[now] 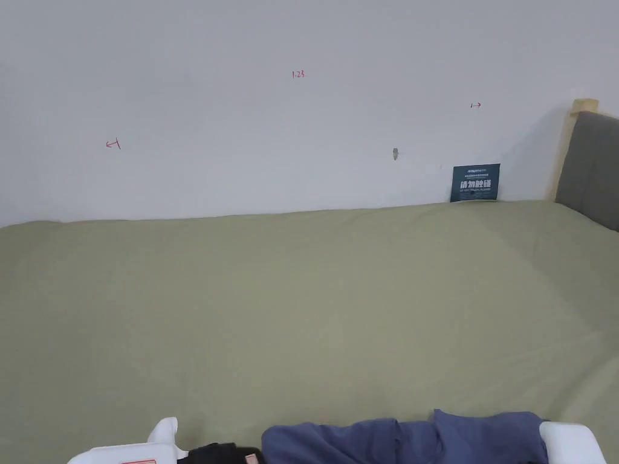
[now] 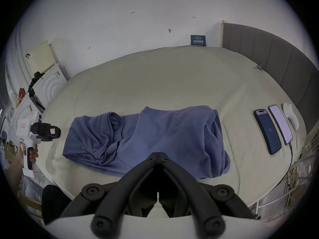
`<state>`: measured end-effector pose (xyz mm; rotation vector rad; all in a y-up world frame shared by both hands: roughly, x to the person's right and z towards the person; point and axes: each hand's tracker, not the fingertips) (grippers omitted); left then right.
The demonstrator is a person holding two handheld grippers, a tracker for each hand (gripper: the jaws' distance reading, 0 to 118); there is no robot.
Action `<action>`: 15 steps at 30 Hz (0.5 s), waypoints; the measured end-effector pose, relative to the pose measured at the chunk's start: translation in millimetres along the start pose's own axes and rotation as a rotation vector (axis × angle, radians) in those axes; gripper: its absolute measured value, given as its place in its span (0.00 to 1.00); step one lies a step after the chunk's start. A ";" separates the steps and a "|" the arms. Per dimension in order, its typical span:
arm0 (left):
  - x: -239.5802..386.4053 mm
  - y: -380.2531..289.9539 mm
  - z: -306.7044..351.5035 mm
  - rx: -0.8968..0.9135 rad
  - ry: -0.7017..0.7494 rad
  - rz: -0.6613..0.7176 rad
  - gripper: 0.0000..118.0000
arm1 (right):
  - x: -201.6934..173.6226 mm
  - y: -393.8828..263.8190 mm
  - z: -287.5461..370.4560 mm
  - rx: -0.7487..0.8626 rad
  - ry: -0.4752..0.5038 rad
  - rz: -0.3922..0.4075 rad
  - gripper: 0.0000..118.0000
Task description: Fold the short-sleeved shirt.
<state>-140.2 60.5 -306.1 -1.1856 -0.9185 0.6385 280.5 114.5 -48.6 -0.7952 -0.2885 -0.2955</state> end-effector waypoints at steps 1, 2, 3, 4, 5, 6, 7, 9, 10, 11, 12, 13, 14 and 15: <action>-1.8 -2.2 -8.3 -0.018 -0.008 0.029 0.98 | 0.9 -0.6 0.8 0.001 -0.007 -0.002 0.00; -4.6 -3.6 -16.0 -0.042 -0.010 0.057 0.98 | 1.4 -1.2 1.4 0.002 -0.011 -0.001 0.00; -7.7 -4.8 -21.3 -0.041 -0.038 0.075 0.98 | 1.8 -1.4 1.8 0.001 -0.011 0.000 0.00; -7.9 -5.9 -27.9 -0.028 -0.063 0.067 0.97 | 2.2 -1.6 2.0 0.001 -0.011 0.001 0.00; -7.2 -7.4 -33.5 -0.006 -0.087 0.064 0.96 | 2.5 -1.8 2.0 0.001 -0.011 0.000 0.00; -5.8 -8.3 -40.4 0.005 -0.104 0.058 0.92 | 2.5 -1.7 1.7 -0.001 -0.011 0.000 0.00; -2.7 -8.1 -47.7 -0.001 -0.092 0.061 0.84 | 2.3 -1.7 1.2 -0.004 -0.011 -0.001 0.00; 6.7 -10.6 -61.0 -0.012 -0.034 0.062 0.77 | 1.1 -1.8 -0.2 -0.011 -0.007 0.001 0.00; 14.8 -13.4 -72.5 -0.032 0.111 0.020 0.33 | 0.0 -2.0 -1.3 -0.016 -0.006 0.005 0.00; 19.3 -16.9 -77.9 -0.031 0.179 -0.022 0.08 | -0.8 -2.1 -2.2 -0.023 -0.006 0.008 0.00; 19.7 -18.8 -73.4 -0.004 0.106 -0.021 0.08 | -1.7 -2.2 -3.1 -0.029 -0.009 0.011 0.00; 21.7 -17.9 -68.8 0.010 0.089 -0.008 0.08 | -2.1 -2.3 -3.9 -0.034 -0.010 0.014 0.00; 24.7 -15.7 -64.0 0.012 0.102 -0.008 0.07 | -2.1 -2.5 -4.1 -0.038 -0.011 0.016 0.00; 28.2 -12.8 -57.8 0.027 0.115 -0.024 0.07 | -2.1 -2.7 -4.3 -0.040 -0.011 0.018 0.00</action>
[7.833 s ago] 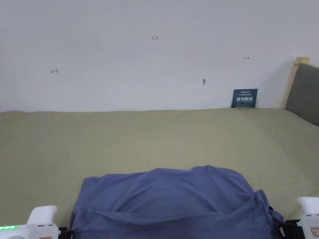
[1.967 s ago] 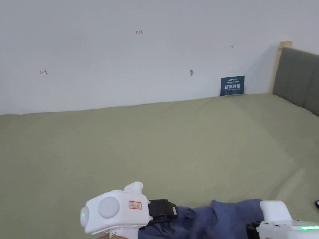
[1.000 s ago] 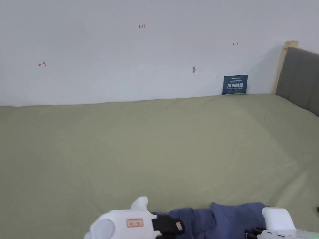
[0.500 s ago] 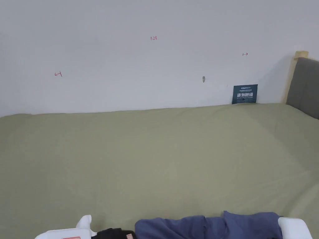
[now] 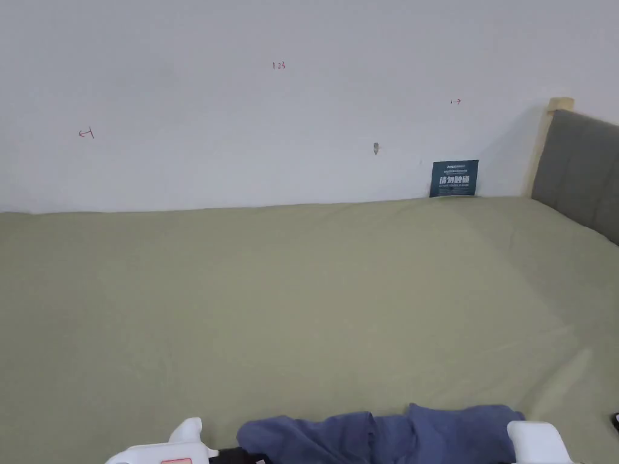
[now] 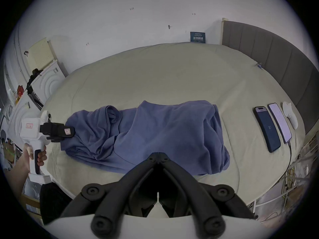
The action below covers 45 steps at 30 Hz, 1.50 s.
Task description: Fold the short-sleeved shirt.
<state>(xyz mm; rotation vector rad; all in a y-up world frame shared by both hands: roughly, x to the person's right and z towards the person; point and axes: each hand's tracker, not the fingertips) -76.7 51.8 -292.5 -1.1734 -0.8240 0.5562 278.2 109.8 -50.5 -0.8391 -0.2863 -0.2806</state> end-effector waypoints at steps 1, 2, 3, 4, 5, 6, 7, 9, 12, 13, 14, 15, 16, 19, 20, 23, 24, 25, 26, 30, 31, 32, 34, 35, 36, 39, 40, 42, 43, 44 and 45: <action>2.6 4.2 8.5 0.006 0.003 -0.010 0.07 | 0.0 -0.1 -0.3 -0.003 -0.001 0.000 0.00; 3.2 8.3 18.6 0.013 -0.007 -0.017 0.07 | 0.1 -0.2 -0.4 -0.003 -0.003 0.000 0.00; 4.9 13.7 30.5 0.018 -0.017 -0.018 0.07 | -0.2 -0.3 -0.2 -0.002 -0.004 -0.002 0.00; 8.0 18.3 41.1 0.021 -0.017 -0.023 0.07 | -0.5 -0.3 0.5 0.001 -0.002 -0.003 0.00; 13.0 22.7 52.6 0.031 0.015 -0.062 0.07 | -0.8 -0.5 1.2 0.006 0.001 -0.006 0.00; 16.7 26.9 65.9 0.056 0.096 -0.106 0.07 | -0.8 -0.8 1.7 0.008 0.004 -0.007 0.00; 16.6 30.6 78.6 0.085 0.146 -0.123 0.07 | -0.9 -1.2 2.1 0.008 0.006 -0.007 0.00; 11.7 39.8 110.0 0.116 0.194 -0.099 0.07 | -1.5 -1.9 1.5 0.001 0.004 -0.002 0.00; 0.4 48.3 156.3 0.174 0.285 -0.055 0.07 | -2.8 -2.6 1.0 -0.005 -0.003 0.006 0.00; 0.3 49.0 167.3 0.196 0.313 -0.059 0.07 | -3.3 -2.7 1.2 -0.004 -0.003 0.008 0.00; 2.2 49.4 177.2 0.211 0.347 -0.076 0.07 | -3.8 -2.7 1.1 -0.002 -0.002 0.008 0.00; 11.5 44.6 184.0 0.212 0.384 -0.099 0.07 | -4.6 -2.7 0.9 0.000 0.001 0.009 0.00; 16.8 44.0 186.2 0.207 0.411 -0.116 0.07 | -5.6 -2.7 0.3 -0.002 0.003 0.011 0.00; 47.6 38.0 171.2 0.169 0.425 -0.191 0.07 | -10.9 -3.1 -1.5 -0.013 0.004 0.025 0.00; 58.7 35.6 161.3 0.149 0.413 -0.219 0.07 | -12.2 -3.3 -1.7 -0.015 0.005 0.029 0.00; 82.1 38.1 115.5 0.082 0.407 -0.305 0.07 | -14.6 -4.2 -2.5 -0.018 0.018 0.040 0.00; 93.7 35.3 97.8 0.056 0.397 -0.334 0.07 | -15.0 -4.5 -3.1 -0.019 0.025 0.040 0.00; 103.1 32.6 81.3 0.028 0.378 -0.350 0.07 | -15.5 -4.5 -4.1 -0.021 0.030 0.038 0.00; 112.6 29.7 63.2 -0.007 0.360 -0.364 0.07 | -16.1 -4.1 -4.9 -0.026 0.035 0.036 0.00; 139.8 17.1 7.2 -0.103 0.266 -0.373 0.07 | -15.0 -2.8 -6.1 -0.028 0.036 0.030 0.00; 144.9 13.6 -2.8 -0.120 0.242 -0.372 0.07 | -13.6 -2.1 -6.1 -0.027 0.036 0.023 0.00; 148.1 11.8 -11.7 -0.131 0.224 -0.366 0.07 | -11.9 -1.7 -6.1 -0.025 0.035 0.015 0.00; 148.9 9.4 -29.9 -0.161 0.211 -0.364 0.10 | -8.2 -1.2 -6.0 -0.027 0.032 -0.001 0.00; 145.9 8.6 -34.9 -0.175 0.208 -0.351 0.23 | -6.9 -1.3 -6.1 -0.028 0.031 -0.005 0.00; 142.3 8.5 -37.5 -0.192 0.166 -0.309 0.44 | -5.5 -1.4 -6.3 -0.032 0.032 -0.008 0.00; 127.1 9.1 -28.5 -0.148 0.066 -0.174 0.78 | -3.3 -1.9 -6.8 -0.043 0.028 -0.011 0.00; 121.6 11.2 -23.2 -0.114 0.044 -0.140 0.78 | -3.2 -2.0 -6.9 -0.044 0.028 -0.008 0.00; 113.0 12.3 -10.1 -0.042 0.013 -0.095 0.77 | -3.6 -2.0 -7.6 -0.047 0.029 -0.002 0.00; 109.2 10.4 -3.5 -0.008 -0.003 -0.088 0.73 | -4.0 -1.9 -8.1 -0.049 0.030 0.000 0.00; 105.6 7.8 0.1 0.019 -0.013 -0.097 0.65 | -4.5 -1.7 -8.5 -0.050 0.030 0.002 0.00; 102.7 4.3 2.0 0.033 -0.025 -0.112 0.51 | -5.3 -1.6 -9.0 -0.051 0.031 0.005 0.00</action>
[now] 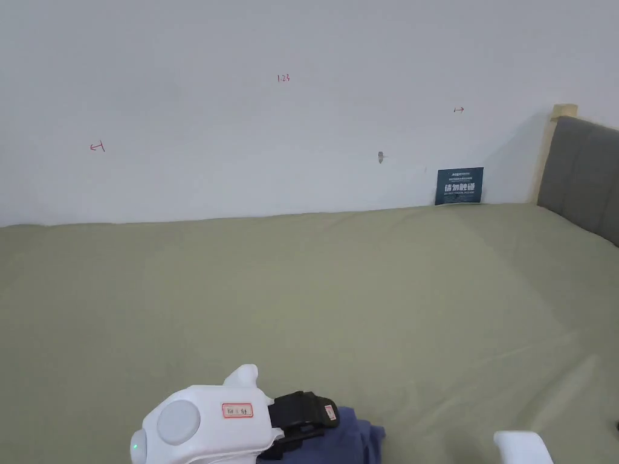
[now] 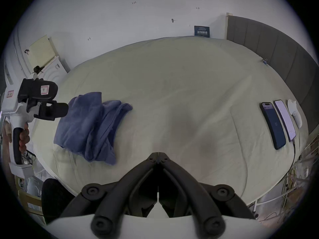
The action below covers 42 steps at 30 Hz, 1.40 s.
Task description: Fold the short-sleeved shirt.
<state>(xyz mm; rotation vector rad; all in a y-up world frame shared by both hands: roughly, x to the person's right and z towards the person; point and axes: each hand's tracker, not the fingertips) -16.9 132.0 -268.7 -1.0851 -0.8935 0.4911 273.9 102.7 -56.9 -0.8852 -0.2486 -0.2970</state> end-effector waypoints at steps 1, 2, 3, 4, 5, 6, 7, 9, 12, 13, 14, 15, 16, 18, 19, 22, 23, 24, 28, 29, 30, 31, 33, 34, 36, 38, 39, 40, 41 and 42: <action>0.8 -4.6 -2.9 -0.019 0.006 -0.021 0.26 | -0.8 -0.1 -0.6 0.000 0.001 0.003 0.00; 1.7 -10.2 -8.7 -0.027 0.013 -0.055 0.14 | -2.0 0.1 -1.0 0.000 0.003 0.008 0.00; 2.0 -15.6 -19.0 -0.052 0.042 -0.090 0.14 | -3.4 0.2 -1.4 -0.001 0.005 0.013 0.00; 1.6 -20.8 -30.9 -0.075 0.076 -0.100 0.14 | -4.8 0.3 -1.7 -0.001 0.006 0.017 0.00; -1.0 -25.9 -46.6 -0.117 0.097 -0.092 0.14 | -7.1 0.4 -1.8 -0.001 0.006 0.022 0.00; -1.5 -32.9 -65.8 -0.162 0.113 -0.075 0.13 | -8.4 0.3 -1.6 -0.001 0.007 0.026 0.00; -4.0 -42.2 -79.9 -0.182 0.118 -0.064 0.13 | -9.2 0.0 -1.2 0.000 0.009 0.030 0.00; -9.4 -58.9 -101.3 -0.204 0.079 -0.059 0.12 | -9.8 -0.9 -0.2 0.000 0.015 0.035 0.00; -13.9 -70.3 -107.6 -0.140 0.004 -0.015 0.02 | -8.1 -1.9 0.0 -0.005 0.007 0.033 0.00; -15.7 -69.0 -106.7 -0.139 0.006 0.004 0.02 | -7.2 -2.1 0.1 -0.005 0.004 0.031 0.00; -16.9 -66.1 -102.6 -0.145 0.002 0.019 0.02 | -6.2 -2.1 0.3 -0.005 0.002 0.028 0.00; -16.9 -63.0 -99.3 -0.153 -0.008 0.026 0.02 | -5.6 -2.1 0.6 -0.004 0.002 0.026 0.00; -13.8 -60.9 -94.4 -0.156 -0.005 0.021 0.02 | -5.6 -2.0 0.7 -0.002 0.003 0.025 0.00; -1.8 -56.4 -74.4 -0.155 0.000 -0.030 0.02 | -7.1 -1.1 4.0 0.014 0.015 0.007 0.00; 2.9 -54.1 -60.0 -0.150 -0.024 -0.074 0.02 | -8.9 -0.1 6.9 0.038 0.047 -0.004 0.00; 11.1 -40.5 -0.1 -0.098 -0.107 -0.236 0.02 | -22.1 11.8 17.5 0.067 0.113 -0.019 0.00; 9.3 -33.4 20.4 -0.074 -0.089 -0.269 0.02 | -30.6 18.7 19.1 0.087 0.159 -0.022 0.00; 4.9 -25.2 39.6 -0.043 -0.052 -0.287 0.02 | -39.4 26.0 19.6 0.093 0.207 -0.016 0.00; -30.8 -1.2 87.1 0.052 0.195 -0.308 0.02 | -85.1 56.5 0.4 0.039 0.310 0.031 0.00; -43.8 2.3 93.1 0.055 0.241 -0.279 0.02 | -96.4 63.5 -11.8 0.015 0.369 0.040 0.00; -58.9 5.9 96.5 0.055 0.258 -0.245 0.02 | -106.2 69.2 -25.4 -0.027 0.402 0.034 0.00; -71.2 6.5 98.9 0.050 0.252 -0.198 0.02 | -114.5 73.2 -39.2 -0.072 0.409 0.032 0.00; -94.8 5.2 100.1 0.050 0.243 -0.117 0.02 | -125.8 77.2 -72.6 -0.170 0.387 0.027 0.00; -103.4 4.1 98.6 0.046 0.236 -0.085 0.02 | -128.6 77.6 -85.0 -0.201 0.357 0.040 0.00; -121.7 0.9 98.0 0.027 0.176 -0.017 0.03 | -123.5 71.4 -111.4 -0.279 0.238 0.088 0.00; -138.9 -0.2 97.8 0.031 0.058 0.066 0.05 | -106.7 62.6 -123.6 -0.306 0.297 0.012 0.00; -146.0 -0.2 97.4 0.028 0.015 0.103 0.05 | -96.5 62.9 -118.2 -0.247 0.364 -0.068 0.00; -149.6 0.5 95.8 0.026 -0.006 0.119 0.17 | -92.7 63.5 -117.1 -0.258 0.372 -0.093 0.00; -153.2 1.5 92.2 0.022 -0.029 0.125 0.37 | -88.4 60.7 -115.9 -0.256 0.374 -0.073 0.00; -153.1 2.3 87.4 0.010 -0.040 0.120 0.62 | -88.7 60.0 -115.6 -0.252 0.372 -0.049 0.00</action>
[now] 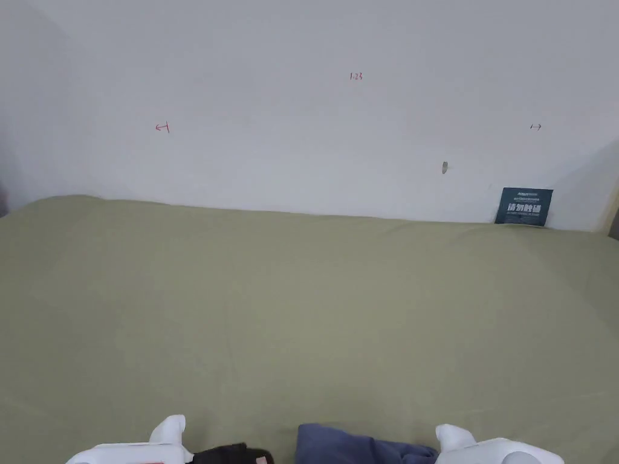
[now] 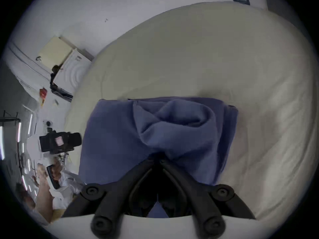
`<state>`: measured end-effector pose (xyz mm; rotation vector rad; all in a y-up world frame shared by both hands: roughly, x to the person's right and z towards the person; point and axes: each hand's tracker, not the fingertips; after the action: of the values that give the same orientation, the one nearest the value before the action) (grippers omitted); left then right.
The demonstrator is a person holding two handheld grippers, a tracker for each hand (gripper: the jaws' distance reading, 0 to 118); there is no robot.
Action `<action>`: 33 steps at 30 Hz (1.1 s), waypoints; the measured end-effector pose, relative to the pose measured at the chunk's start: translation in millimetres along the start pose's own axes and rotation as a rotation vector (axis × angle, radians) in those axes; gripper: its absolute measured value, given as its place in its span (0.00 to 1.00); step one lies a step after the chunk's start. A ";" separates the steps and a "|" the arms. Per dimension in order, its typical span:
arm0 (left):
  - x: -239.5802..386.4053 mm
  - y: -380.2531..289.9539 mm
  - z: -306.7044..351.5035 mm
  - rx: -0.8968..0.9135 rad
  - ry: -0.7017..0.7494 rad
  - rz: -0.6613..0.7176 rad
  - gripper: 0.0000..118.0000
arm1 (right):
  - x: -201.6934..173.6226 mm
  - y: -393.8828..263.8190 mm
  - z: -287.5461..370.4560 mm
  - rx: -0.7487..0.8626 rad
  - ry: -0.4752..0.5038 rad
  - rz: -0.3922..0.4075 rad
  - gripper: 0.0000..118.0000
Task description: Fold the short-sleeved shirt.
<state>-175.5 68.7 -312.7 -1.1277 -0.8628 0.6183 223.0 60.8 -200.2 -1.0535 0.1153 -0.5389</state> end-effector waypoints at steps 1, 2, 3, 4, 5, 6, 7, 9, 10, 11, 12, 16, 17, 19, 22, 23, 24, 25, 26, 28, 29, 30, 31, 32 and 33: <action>0.2 1.1 -5.0 -0.004 -0.013 -0.013 0.88 | -0.9 -0.2 -0.4 0.003 0.002 0.015 0.00; 1.2 1.4 -9.6 0.003 -0.046 -0.029 0.94 | -1.7 0.0 -1.0 0.004 0.000 0.017 0.00; 3.3 2.4 -17.5 -0.006 -0.087 -0.040 0.94 | -2.7 -0.4 -1.4 0.006 0.000 0.017 0.00; 4.5 2.1 -25.5 -0.029 -0.111 -0.030 0.94 | -2.1 -0.2 -1.2 0.006 0.002 0.016 0.00; 5.8 2.1 -37.5 -0.062 -0.119 -0.011 0.94 | 0.1 -0.4 -0.4 0.007 0.008 0.016 0.00; 7.3 1.8 -50.0 -0.104 -0.096 0.017 0.94 | 2.2 -1.1 -0.2 0.010 0.017 0.015 0.00; 7.8 0.6 -63.1 -0.148 -0.077 0.038 0.94 | 4.0 -2.1 0.1 0.014 0.027 0.011 0.00; 11.3 -6.8 -78.7 -0.146 -0.105 0.009 0.94 | 7.4 -5.1 0.2 0.026 0.045 0.011 0.00; 17.2 -9.0 -79.9 -0.109 -0.159 -0.036 0.92 | 8.9 -7.0 0.7 0.036 0.054 0.014 0.00; 21.9 -11.3 -83.9 -0.104 -0.168 -0.054 0.82 | 11.6 -8.4 0.1 0.044 0.062 0.011 0.00; 24.6 -14.6 -90.1 -0.124 -0.148 -0.041 0.65 | 12.2 -9.3 0.6 0.051 0.067 -0.001 0.00; 30.5 -19.3 -93.5 -0.126 -0.003 -0.124 0.26 | 7.5 -11.7 3.6 0.054 0.051 0.001 0.00; 32.5 -17.6 -90.4 -0.126 -0.006 -0.113 0.26 | 3.7 -10.9 5.6 0.049 0.035 0.007 0.00; 39.7 -14.3 -89.3 -0.143 0.033 -0.139 0.25 | -10.1 -8.3 8.6 0.032 -0.028 0.026 0.00; 42.9 -3.4 -77.7 -0.164 0.038 -0.158 0.25 | -43.2 -3.5 14.0 0.039 -0.156 0.069 0.00; 43.2 1.2 -71.4 -0.161 0.038 -0.161 0.25 | -56.7 -0.5 13.3 0.065 -0.187 0.096 0.00; 40.7 8.1 -63.9 -0.156 0.043 -0.164 0.25 | -72.4 1.1 14.6 0.098 -0.227 0.115 0.00; 39.4 14.0 -56.3 -0.156 0.064 -0.179 0.25 | -86.7 2.2 14.8 0.133 -0.262 0.125 0.00; 37.4 20.4 -45.5 -0.149 0.105 -0.208 0.25 | -103.6 3.0 14.3 0.180 -0.287 0.148 0.00; 26.9 35.3 -20.6 -0.148 0.147 -0.237 0.25 | -137.3 3.9 11.1 0.277 -0.325 0.194 0.00; 21.2 42.7 -5.1 -0.135 0.169 -0.247 0.25 | -155.9 4.9 6.5 0.320 -0.359 0.196 0.00; 15.1 50.9 11.4 -0.124 0.202 -0.268 0.25 | -174.9 6.9 0.0 0.359 -0.399 0.188 0.00; 8.2 59.5 27.0 -0.118 0.232 -0.284 0.25 | -191.7 8.7 -7.2 0.397 -0.437 0.172 0.00; -0.2 69.5 44.8 -0.104 0.269 -0.299 0.25 | -212.3 10.1 -16.0 0.440 -0.479 0.128 0.00; -8.3 79.7 63.1 -0.110 0.299 -0.304 0.25 | -232.6 11.3 -24.9 0.465 -0.497 0.083 0.00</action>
<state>-233.3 120.2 -379.0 -1.1247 -0.7946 0.1474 17.4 155.7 -259.9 -0.6956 -0.3877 -0.1992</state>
